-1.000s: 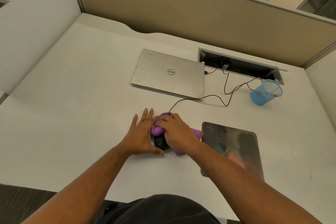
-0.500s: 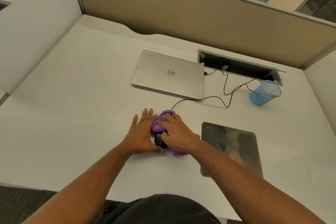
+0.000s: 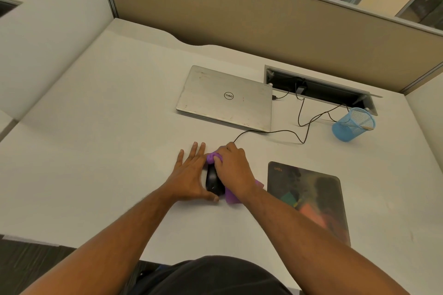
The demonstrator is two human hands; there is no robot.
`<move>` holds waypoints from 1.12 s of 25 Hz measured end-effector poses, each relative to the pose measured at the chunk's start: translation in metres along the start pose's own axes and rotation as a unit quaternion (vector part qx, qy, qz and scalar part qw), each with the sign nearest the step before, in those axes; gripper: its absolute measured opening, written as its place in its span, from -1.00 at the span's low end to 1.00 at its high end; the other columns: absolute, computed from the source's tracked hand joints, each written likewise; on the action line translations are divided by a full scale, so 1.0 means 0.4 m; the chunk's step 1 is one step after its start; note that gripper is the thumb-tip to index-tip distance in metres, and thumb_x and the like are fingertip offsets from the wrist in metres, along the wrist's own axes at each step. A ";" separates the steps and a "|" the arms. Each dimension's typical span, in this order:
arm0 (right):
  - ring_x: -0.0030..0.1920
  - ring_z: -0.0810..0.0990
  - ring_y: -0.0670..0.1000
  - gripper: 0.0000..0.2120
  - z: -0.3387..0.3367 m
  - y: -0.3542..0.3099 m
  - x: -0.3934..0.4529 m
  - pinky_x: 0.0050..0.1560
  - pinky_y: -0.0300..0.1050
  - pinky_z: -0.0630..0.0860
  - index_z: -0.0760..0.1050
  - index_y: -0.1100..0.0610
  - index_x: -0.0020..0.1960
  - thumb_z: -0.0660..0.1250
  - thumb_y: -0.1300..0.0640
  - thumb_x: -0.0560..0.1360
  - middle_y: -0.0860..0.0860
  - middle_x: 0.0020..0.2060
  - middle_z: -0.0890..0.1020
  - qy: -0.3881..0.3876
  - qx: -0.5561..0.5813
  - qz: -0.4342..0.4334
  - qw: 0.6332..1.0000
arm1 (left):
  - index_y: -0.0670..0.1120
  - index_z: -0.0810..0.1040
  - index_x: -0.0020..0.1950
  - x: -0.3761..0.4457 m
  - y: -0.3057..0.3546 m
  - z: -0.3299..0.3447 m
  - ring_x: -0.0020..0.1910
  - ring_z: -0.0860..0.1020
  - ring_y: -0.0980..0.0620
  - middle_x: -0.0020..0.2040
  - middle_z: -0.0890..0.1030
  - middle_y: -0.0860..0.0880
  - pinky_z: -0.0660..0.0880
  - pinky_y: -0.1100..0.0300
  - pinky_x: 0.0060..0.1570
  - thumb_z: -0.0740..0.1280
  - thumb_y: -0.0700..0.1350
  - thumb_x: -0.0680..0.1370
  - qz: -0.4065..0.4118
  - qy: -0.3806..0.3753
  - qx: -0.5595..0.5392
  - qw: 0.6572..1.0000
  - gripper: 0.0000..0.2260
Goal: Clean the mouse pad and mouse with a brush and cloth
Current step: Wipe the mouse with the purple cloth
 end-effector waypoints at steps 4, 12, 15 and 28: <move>0.21 0.40 0.12 -0.76 0.003 -0.050 -0.052 0.07 -0.06 0.49 0.51 0.04 0.28 0.22 0.11 0.64 0.02 0.27 0.46 -0.020 -0.078 -0.117 0.990 | 0.10 -0.21 0.63 0.000 -0.004 0.006 0.53 -0.41 0.10 0.61 -0.28 0.05 -0.36 -0.12 0.50 0.26 0.65 0.17 0.004 0.013 0.002 1.000 0.23; 0.18 0.42 0.02 -0.74 -0.017 -0.015 -0.024 0.19 -0.11 0.44 0.56 -0.06 0.23 0.16 0.09 0.65 -0.04 0.24 0.49 -0.056 0.024 -0.087 0.994 | 0.16 -0.29 0.59 0.001 0.002 0.000 0.53 -0.43 0.11 0.61 -0.29 0.05 -0.42 -0.08 0.48 0.30 0.62 0.18 0.006 -0.001 -0.007 1.000 0.23; 0.15 0.45 0.06 -0.75 -0.009 -0.020 0.010 0.13 -0.11 0.43 0.58 -0.04 0.15 0.15 0.10 0.64 -0.01 0.17 0.51 -0.058 0.013 -0.044 0.997 | 0.16 -0.45 0.49 -0.002 0.003 -0.003 0.53 -0.43 0.12 0.60 -0.32 0.06 -0.42 -0.03 0.48 0.34 0.60 0.18 -0.004 0.000 -0.007 1.000 0.25; 0.51 0.16 0.04 -0.65 0.009 0.020 -0.165 0.48 -0.14 0.13 0.50 -0.09 0.39 0.27 0.00 0.62 -0.04 0.48 0.34 -0.073 -0.020 -0.236 0.969 | 0.11 -0.15 0.63 -0.003 0.004 0.004 0.53 -0.43 0.04 0.62 -0.30 0.02 -0.44 -0.13 0.46 0.22 0.59 0.31 0.035 -0.002 0.029 0.999 0.08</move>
Point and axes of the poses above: each hand's wrist, its own x-axis towards the middle knuckle, its own z-axis out of the palm, y = z × x, the point moved 6 cm from there along x, towards the middle knuckle
